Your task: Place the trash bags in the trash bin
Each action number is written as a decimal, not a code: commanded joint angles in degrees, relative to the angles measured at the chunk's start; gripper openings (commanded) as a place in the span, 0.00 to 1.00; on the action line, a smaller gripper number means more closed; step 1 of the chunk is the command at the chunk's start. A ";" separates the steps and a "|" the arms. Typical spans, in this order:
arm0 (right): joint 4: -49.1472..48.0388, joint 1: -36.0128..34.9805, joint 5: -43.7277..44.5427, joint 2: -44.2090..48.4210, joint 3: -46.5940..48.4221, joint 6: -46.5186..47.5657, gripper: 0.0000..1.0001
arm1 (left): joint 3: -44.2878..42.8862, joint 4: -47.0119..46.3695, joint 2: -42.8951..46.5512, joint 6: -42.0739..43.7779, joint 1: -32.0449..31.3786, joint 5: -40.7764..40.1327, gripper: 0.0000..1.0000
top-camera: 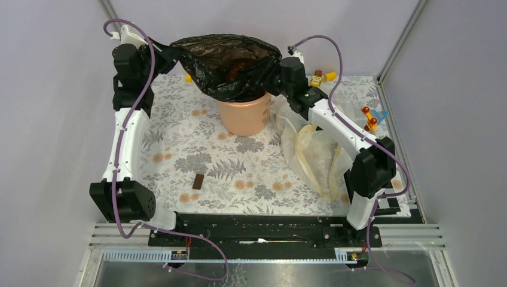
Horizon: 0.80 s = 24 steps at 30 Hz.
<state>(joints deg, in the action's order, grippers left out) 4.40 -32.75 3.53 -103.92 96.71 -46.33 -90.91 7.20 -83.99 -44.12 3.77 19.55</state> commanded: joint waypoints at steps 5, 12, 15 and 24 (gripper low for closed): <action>-3.87 -0.13 -1.40 -5.77 5.19 -6.23 0.60 | -0.43 -1.75 2.17 0.68 0.27 1.41 0.00; -3.83 -0.21 -1.29 -7.18 6.94 -5.92 0.37 | -0.58 -1.34 1.82 1.51 0.27 1.44 0.00; -3.83 -0.20 -1.07 -5.44 5.46 -5.39 0.06 | -0.29 -1.56 1.87 1.31 0.38 1.32 0.00; 0.76 1.13 -1.29 6.03 -3.99 -1.51 0.00 | 0.09 -1.13 1.02 0.52 0.52 1.78 0.00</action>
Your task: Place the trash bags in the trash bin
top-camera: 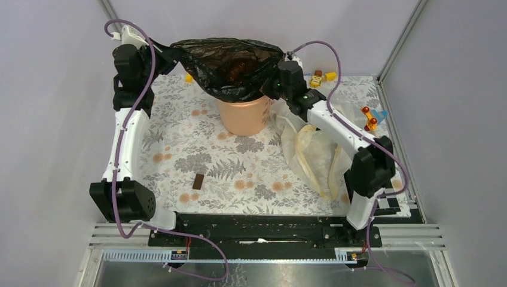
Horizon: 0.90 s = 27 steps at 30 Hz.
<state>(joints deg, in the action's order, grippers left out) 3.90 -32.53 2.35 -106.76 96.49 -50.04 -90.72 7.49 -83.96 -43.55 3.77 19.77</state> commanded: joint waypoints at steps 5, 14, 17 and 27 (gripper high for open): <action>4.11 1.94 -2.08 14.09 -8.34 4.41 0.00 | -1.28 0.32 -1.29 -1.54 0.40 4.13 0.00; 6.47 3.37 -2.23 19.34 -12.77 7.30 0.00 | -5.08 4.89 -7.70 0.14 -4.09 4.60 0.00; 7.89 3.38 -5.14 19.49 -11.84 7.94 0.00 | -6.64 6.46 -10.24 1.48 -6.52 3.35 0.00; 8.49 3.61 -7.78 17.78 -14.40 9.88 0.00 | -10.80 8.29 -21.55 2.07 -12.07 1.36 0.00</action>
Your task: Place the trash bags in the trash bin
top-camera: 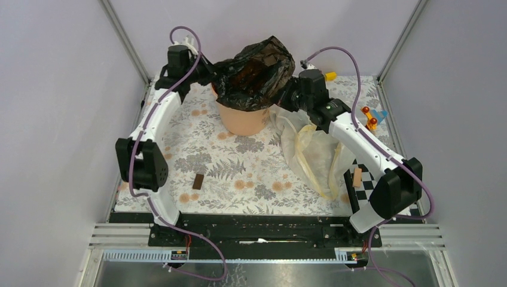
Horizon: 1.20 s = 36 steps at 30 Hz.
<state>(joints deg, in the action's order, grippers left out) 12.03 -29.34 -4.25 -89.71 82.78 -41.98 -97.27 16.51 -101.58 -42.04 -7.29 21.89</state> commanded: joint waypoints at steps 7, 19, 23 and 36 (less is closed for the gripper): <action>1.75 0.64 -1.64 -0.21 1.16 4.17 0.00 | -9.21 3.37 -6.67 2.68 -1.90 -2.17 0.00; 2.75 0.68 -4.83 -4.46 2.09 6.44 0.00 | 3.27 4.95 11.81 3.48 9.06 -3.00 0.00; 3.20 0.60 -1.59 -6.77 3.13 7.76 0.00 | 7.79 3.47 12.84 3.56 11.06 -1.88 0.00; 6.25 1.23 9.52 -13.48 9.76 14.41 0.01 | 12.78 -6.79 3.42 -1.42 9.68 2.84 0.00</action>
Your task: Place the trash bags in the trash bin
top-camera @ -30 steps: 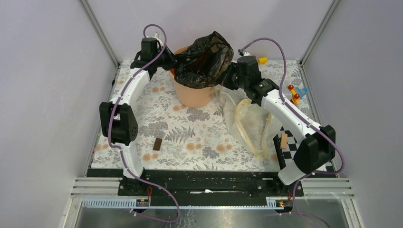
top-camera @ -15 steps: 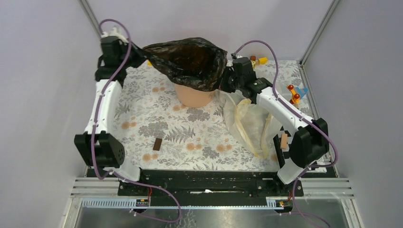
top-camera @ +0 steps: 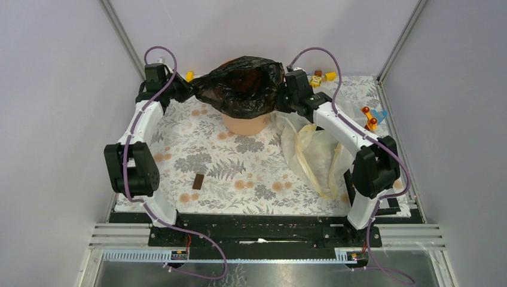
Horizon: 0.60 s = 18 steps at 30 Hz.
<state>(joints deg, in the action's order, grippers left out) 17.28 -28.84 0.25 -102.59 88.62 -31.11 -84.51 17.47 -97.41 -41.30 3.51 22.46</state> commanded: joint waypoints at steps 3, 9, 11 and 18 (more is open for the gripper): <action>1.01 1.69 5.30 -0.13 5.08 5.40 0.10 | 0.04 -11.84 -2.16 -3.32 -2.03 3.30 0.11; 1.00 4.09 -2.04 2.66 5.10 8.90 0.44 | -0.73 -15.11 -3.48 -4.33 -2.35 4.51 0.29; 0.65 4.55 -3.39 3.88 4.38 9.14 0.56 | -0.72 -15.84 -3.65 -4.49 -2.49 4.25 0.29; 1.80 4.76 -5.77 3.81 8.40 8.63 0.66 | -2.38 -15.90 -6.22 -4.58 -2.93 4.11 0.27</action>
<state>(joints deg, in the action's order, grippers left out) 19.00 -24.10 -2.76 -101.19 92.68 -23.35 -84.36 4.82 -101.86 -45.39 0.86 25.56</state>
